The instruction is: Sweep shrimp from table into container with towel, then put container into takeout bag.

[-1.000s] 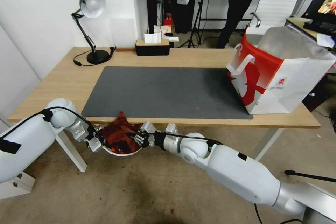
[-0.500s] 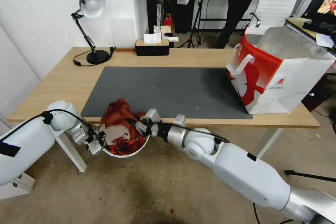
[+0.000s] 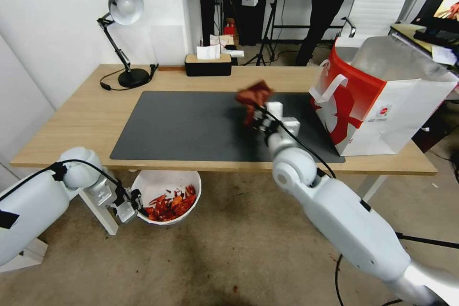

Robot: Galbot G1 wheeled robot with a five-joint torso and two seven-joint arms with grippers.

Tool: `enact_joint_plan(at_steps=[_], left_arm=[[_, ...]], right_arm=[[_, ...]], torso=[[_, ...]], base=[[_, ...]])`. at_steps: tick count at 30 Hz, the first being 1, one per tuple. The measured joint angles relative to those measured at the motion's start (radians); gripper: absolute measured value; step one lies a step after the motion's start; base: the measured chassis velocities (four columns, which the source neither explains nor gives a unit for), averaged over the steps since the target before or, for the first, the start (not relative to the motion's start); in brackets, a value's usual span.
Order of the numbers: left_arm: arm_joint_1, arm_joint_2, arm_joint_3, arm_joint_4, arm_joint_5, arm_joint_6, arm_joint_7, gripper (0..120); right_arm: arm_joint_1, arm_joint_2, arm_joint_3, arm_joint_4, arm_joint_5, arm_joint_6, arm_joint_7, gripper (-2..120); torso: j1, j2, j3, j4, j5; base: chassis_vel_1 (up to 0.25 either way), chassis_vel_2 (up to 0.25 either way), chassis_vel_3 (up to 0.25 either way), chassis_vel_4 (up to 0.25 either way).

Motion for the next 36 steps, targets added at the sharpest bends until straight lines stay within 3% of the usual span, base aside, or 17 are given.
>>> enact_joint_plan(at_steps=[9, 12, 14, 18, 20, 22, 27, 28, 33, 36], left_arm=[[0.030, 0.004, -0.020, -0.022, 0.009, 0.006, -0.001, 0], [0.040, 0.012, -0.028, -0.037, 0.011, 0.013, -0.001, 0], [0.043, 0.015, -0.031, -0.041, 0.012, 0.015, -0.001, 0], [0.070, 0.028, -0.057, -0.063, 0.014, 0.020, -0.001, 0], [0.076, 0.029, -0.062, -0.069, 0.015, 0.022, -0.001, 0], [0.089, 0.033, -0.073, -0.083, 0.017, 0.029, -0.002, 0], [0.095, 0.045, -0.079, -0.097, 0.017, 0.036, -0.002, 0], [0.096, 0.048, -0.083, -0.101, 0.017, 0.037, -0.002, 0], [0.111, 0.052, -0.103, -0.105, 0.022, 0.038, -0.002, 0], [0.136, 0.054, -0.129, -0.111, 0.031, 0.038, -0.003, 0]], right_arm=[[-0.042, -0.017, 0.039, -0.003, -0.013, 0.004, -0.103, 10], [-0.041, -0.030, 0.045, -0.007, -0.014, 0.003, -0.152, 25], [-0.040, -0.035, 0.047, -0.006, -0.014, -0.005, -0.155, 28], [-0.058, -0.067, 0.064, 0.033, 0.004, -0.062, -0.112, 48], [-0.063, -0.075, 0.068, 0.040, 0.009, -0.066, -0.110, 51], [-0.072, -0.092, 0.075, 0.057, 0.029, -0.073, -0.109, 64], [-0.076, -0.103, 0.081, 0.072, 0.037, -0.075, -0.112, 76], [-0.080, -0.106, 0.086, 0.079, 0.038, -0.074, -0.118, 84], [-0.104, -0.113, 0.108, 0.100, 0.038, -0.005, -0.177, 96], [-0.145, -0.116, 0.138, 0.122, 0.026, 0.121, -0.255, 100]], torso=[[0.000, 0.000, 0.000, 0.0002, 0.0000], [0.000, 0.000, 0.000, 0.0001, 0.0000], [0.000, 0.000, 0.000, 0.0003, 0.0001], [0.000, 0.000, 0.000, 0.0001, 0.0000], [0.000, 0.000, 0.000, 0.0001, 0.0001], [0.000, 0.000, 0.000, 0.0000, 0.0000], [0.000, 0.000, 0.000, 0.0001, 0.0000], [0.000, 0.000, 0.000, 0.0002, -0.0001], [0.000, 0.000, 0.000, 0.0001, -0.0002], [0.000, 0.000, 0.000, 0.0004, -0.0003]], base=[[0.000, 0.000, 0.000, 0.000], [0.000, 0.000, 0.000, 0.000], [0.000, 0.000, 0.000, 0.000], [0.000, 0.000, 0.000, 0.000], [0.000, 0.000, 0.000, 0.000], [0.000, 0.000, 0.000, 0.000], [0.000, 0.000, 0.000, 0.000], [0.000, 0.000, 0.000, 0.000], [0.000, 0.000, 0.000, 0.000], [0.000, 0.000, 0.000, 0.000]])
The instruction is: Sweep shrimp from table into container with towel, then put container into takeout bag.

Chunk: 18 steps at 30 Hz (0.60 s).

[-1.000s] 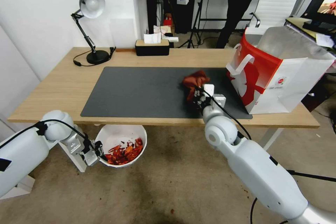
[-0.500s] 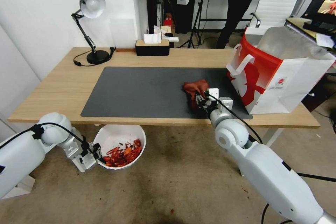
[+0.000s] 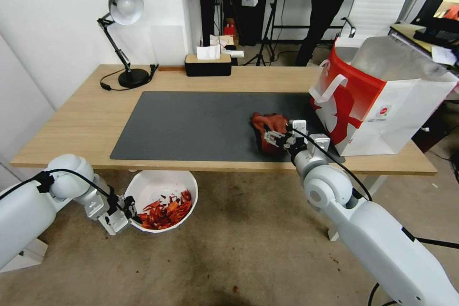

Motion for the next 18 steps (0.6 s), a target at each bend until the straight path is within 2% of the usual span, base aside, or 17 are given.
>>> enact_joint_plan(at_steps=[1, 4, 5, 7, 8, 10, 11, 13, 14, 17, 18], left_arm=[[0.000, 0.000, 0.000, 0.000, 0.000, 0.000, 0.000, 0], [0.037, 0.018, -0.038, -0.013, 0.000, -0.003, -0.007, 0], [0.037, 0.018, -0.038, -0.013, 0.000, -0.003, -0.007, 0], [0.072, 0.035, -0.071, -0.019, -0.002, -0.006, -0.016, 0], [0.072, 0.035, -0.071, -0.019, -0.002, -0.006, -0.016, 0], [0.108, 0.044, -0.093, -0.020, -0.008, -0.010, -0.021, 0], [0.108, 0.044, -0.093, -0.020, -0.008, -0.010, -0.021, 0], [0.127, 0.043, -0.102, -0.028, -0.008, -0.012, -0.023, 0], [0.127, 0.043, -0.102, -0.028, -0.008, -0.012, -0.023, 0], [0.146, 0.028, -0.104, -0.045, -0.004, -0.010, -0.023, 0], [0.146, 0.028, -0.104, -0.045, -0.004, -0.010, -0.023, 0]], right_arm=[[0.000, 0.000, 0.000, 0.000, 0.000, 0.000, 0.000, 100], [-0.100, -0.030, 0.041, 0.010, -0.097, 0.226, -0.069, 100], [-0.100, -0.030, 0.041, 0.010, -0.097, 0.226, -0.069, 100], [-0.200, -0.056, 0.090, 0.042, -0.140, 0.311, -0.094, 100], [-0.200, -0.056, 0.090, 0.042, -0.140, 0.311, -0.094, 100], [-0.325, -0.054, 0.168, 0.091, -0.193, 0.387, -0.119, 100], [-0.325, -0.054, 0.168, 0.091, -0.193, 0.387, -0.119, 100], [-0.420, -0.032, 0.234, 0.131, -0.234, 0.444, -0.142, 100], [-0.420, -0.032, 0.234, 0.131, -0.234, 0.444, -0.142, 100], [-0.601, 0.021, 0.308, 0.156, -0.305, 0.547, -0.203, 100], [-0.601, 0.021, 0.308, 0.156, -0.305, 0.547, -0.203, 100]], torso=[[0.000, 0.000, 0.000, 0.0000, 0.0000], [0.000, 0.000, 0.000, 0.0000, 0.0003], [0.000, 0.000, 0.000, 0.0000, 0.0003], [0.000, 0.000, 0.000, -0.0008, 0.0003], [0.000, 0.000, 0.000, -0.0008, 0.0003], [0.000, 0.000, 0.000, -0.0004, 0.0003], [0.000, 0.000, 0.000, -0.0004, 0.0003], [0.000, 0.000, 0.000, 0.0001, 0.0000], [0.000, 0.000, 0.000, 0.0001, 0.0000], [0.000, 0.000, 0.000, -0.0005, 0.0001], [0.000, 0.000, 0.000, -0.0005, 0.0001]], base=[[0.000, 0.000, 0.000, 0.000], [0.000, 0.000, 0.000, 0.000], [0.000, 0.000, 0.000, 0.000], [0.000, 0.000, 0.000, 0.000], [0.000, 0.000, 0.000, 0.000], [0.000, 0.000, 0.000, 0.000], [0.000, 0.000, 0.000, 0.000], [0.000, 0.000, 0.000, 0.000], [0.000, 0.000, 0.000, 0.000], [0.000, 0.000, 0.000, 0.000], [0.000, 0.000, 0.000, 0.000]])
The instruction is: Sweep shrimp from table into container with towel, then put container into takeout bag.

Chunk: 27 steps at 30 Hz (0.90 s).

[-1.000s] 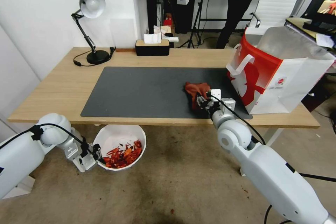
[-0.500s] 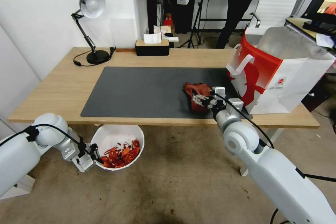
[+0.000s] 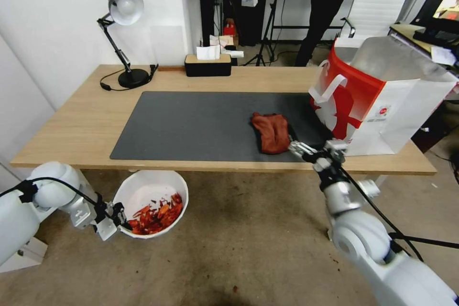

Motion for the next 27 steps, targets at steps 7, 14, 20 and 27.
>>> enact_joint_plan(at_steps=[7, 14, 20, 27], left_arm=[[0.002, -0.012, 0.006, -0.002, 0.009, 0.001, 0.000, 0], [0.006, -0.013, 0.007, -0.005, 0.010, 0.001, 0.001, 0], [0.042, -0.011, -0.011, -0.021, 0.013, -0.001, 0.001, 0], [0.110, 0.030, -0.037, -0.112, 0.018, -0.006, -0.011, 0]], right_arm=[[-0.167, 0.099, 0.043, -0.071, -0.061, 0.169, -0.083, 100], [-0.196, 0.145, 0.037, -0.127, -0.066, 0.195, -0.112, 100], [-0.190, 0.154, 0.019, -0.147, -0.070, 0.194, -0.112, 100], [-0.188, 0.163, 0.008, -0.160, -0.074, 0.194, -0.115, 100]], torso=[[0.000, 0.000, 0.000, 0.0004, 0.0001], [0.000, 0.000, 0.000, 0.0003, 0.0000], [0.000, 0.000, 0.000, 0.0003, -0.0001], [0.000, 0.000, 0.000, 0.0003, -0.0003]], base=[[0.000, 0.000, 0.000, 0.000], [0.000, 0.000, 0.000, 0.000], [0.000, 0.000, 0.000, 0.000], [0.000, 0.000, 0.000, 0.000]])
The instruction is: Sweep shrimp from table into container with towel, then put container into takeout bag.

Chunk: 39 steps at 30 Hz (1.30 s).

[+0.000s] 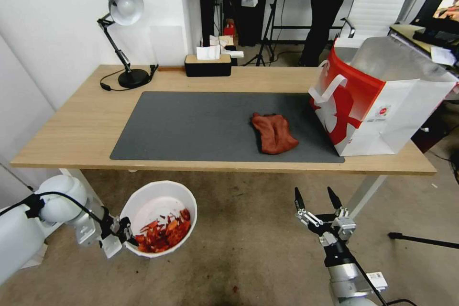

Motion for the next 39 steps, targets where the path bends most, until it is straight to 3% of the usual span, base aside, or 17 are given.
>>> enact_joint_plan(at_steps=[4, 6, 9, 12, 17, 20, 22, 25, 26, 27, 28, 29, 31, 32, 35, 36, 39], left_arm=[[0.014, 0.071, -0.032, -0.111, -0.084, 0.023, -0.004, 0], [0.008, 0.146, -0.059, -0.194, -0.167, 0.051, -0.004, 0], [-0.007, 0.177, -0.062, -0.228, -0.209, 0.062, -0.004, 0], [-0.100, 0.247, -0.050, -0.295, -0.312, 0.101, -0.013, 0], [-0.235, 0.252, -0.006, -0.278, -0.359, 0.126, -0.034, 0], [-0.354, 0.218, 0.043, -0.231, -0.407, 0.142, -0.039, 0], [-0.380, 0.211, 0.056, -0.222, -0.417, 0.145, -0.039, 0], [-0.570, 0.173, 0.212, -0.173, -0.454, 0.149, -0.039, 0], [-0.570, 0.173, 0.212, -0.173, -0.454, 0.149, -0.039, 0], [-0.635, 0.156, 0.258, -0.153, -0.459, 0.150, -0.038, 0], [-0.738, 0.119, 0.329, -0.117, -0.462, 0.151, -0.033, 0], [-0.738, 0.119, 0.329, -0.117, -0.462, 0.151, -0.033, 0], [-0.878, 0.053, 0.432, -0.049, -0.470, 0.152, -0.026, 0], [-0.878, 0.053, 0.432, -0.049, -0.470, 0.152, -0.026, 0], [-1.024, -0.041, 0.540, 0.045, -0.476, 0.154, -0.026, 0], [-1.024, -0.041, 0.540, 0.045, -0.476, 0.154, -0.026, 0], [-1.139, -0.141, 0.627, 0.130, -0.474, 0.169, -0.044, 0]], right_arm=[[0.002, 0.001, 0.009, -0.015, 0.011, -0.002, -0.014, 100], [0.000, 0.006, 0.014, -0.028, 0.021, -0.002, -0.025, 100], [0.000, 0.011, 0.015, -0.030, 0.022, -0.002, -0.028, 100], [0.012, 0.026, 0.026, -0.035, 0.023, -0.004, -0.028, 100], [0.012, 0.034, 0.039, -0.028, 0.022, -0.006, -0.028, 100], [0.001, 0.045, 0.052, -0.016, 0.014, -0.007, -0.027, 100], [-0.002, 0.048, 0.055, -0.014, 0.011, -0.007, -0.027, 100], [-0.015, 0.058, 0.070, -0.003, -0.002, -0.009, -0.026, 100], [-0.015, 0.058, 0.070, -0.003, -0.002, -0.009, -0.026, 100], [-0.018, 0.061, 0.074, 0.002, -0.005, -0.009, -0.025, 100], [-0.023, 0.065, 0.083, 0.009, -0.009, -0.010, -0.024, 100], [-0.023, 0.065, 0.083, 0.009, -0.009, -0.010, -0.024, 100], [-0.033, 0.071, 0.097, 0.020, -0.013, -0.011, -0.023, 100], [-0.033, 0.071, 0.097, 0.020, -0.013, -0.011, -0.023, 100], [-0.051, 0.080, 0.115, 0.031, -0.019, -0.011, -0.023, 100], [-0.051, 0.080, 0.115, 0.031, -0.019, -0.011, -0.023, 100], [-0.072, 0.091, 0.139, 0.038, -0.020, -0.006, -0.024, 100]], torso=[[0.000, 0.000, 0.000, 0.0000, 0.0000], [0.000, 0.000, 0.000, -0.0001, 0.0004], [0.000, 0.000, 0.000, 0.0000, 0.0003], [0.000, 0.000, 0.000, 0.0000, 0.0007], [0.000, 0.000, 0.000, -0.0001, 0.0004], [0.000, 0.000, 0.000, -0.0001, 0.0000], [0.000, 0.000, 0.000, 0.0000, 0.0000], [0.000, 0.000, 0.000, 0.0001, -0.0001], [0.000, 0.000, 0.000, 0.0001, -0.0001], [0.000, 0.000, 0.000, 0.0001, 0.0000], [0.000, 0.000, 0.000, 0.0000, 0.0006], [0.000, 0.000, 0.000, 0.0000, 0.0006], [0.000, 0.000, 0.000, -0.0002, 0.0000], [0.000, 0.000, 0.000, -0.0002, 0.0000], [0.000, 0.000, 0.000, -0.0001, 0.0002], [0.000, 0.000, 0.000, -0.0001, 0.0002], [0.000, 0.000, 0.000, -0.0001, 0.0006]], base=[[0.000, 0.000, 0.000, 0.000], [0.000, 0.000, 0.000, 0.000], [0.000, 0.000, 0.000, 0.000], [0.000, 0.000, 0.000, 0.000], [0.000, 0.000, 0.000, 0.000], [0.000, 0.000, 0.000, 0.000], [0.000, 0.000, 0.000, 0.000], [0.000, 0.000, 0.000, 0.000], [0.000, 0.000, 0.000, 0.000], [0.000, 0.000, 0.000, 0.000], [0.000, 0.000, 0.000, 0.000], [0.000, 0.000, 0.000, 0.000], [0.000, 0.000, 0.000, 0.000], [0.000, 0.000, 0.000, 0.000], [0.000, 0.000, 0.000, 0.000], [0.000, 0.000, 0.000, 0.000], [0.000, 0.000, 0.000, 0.000]])
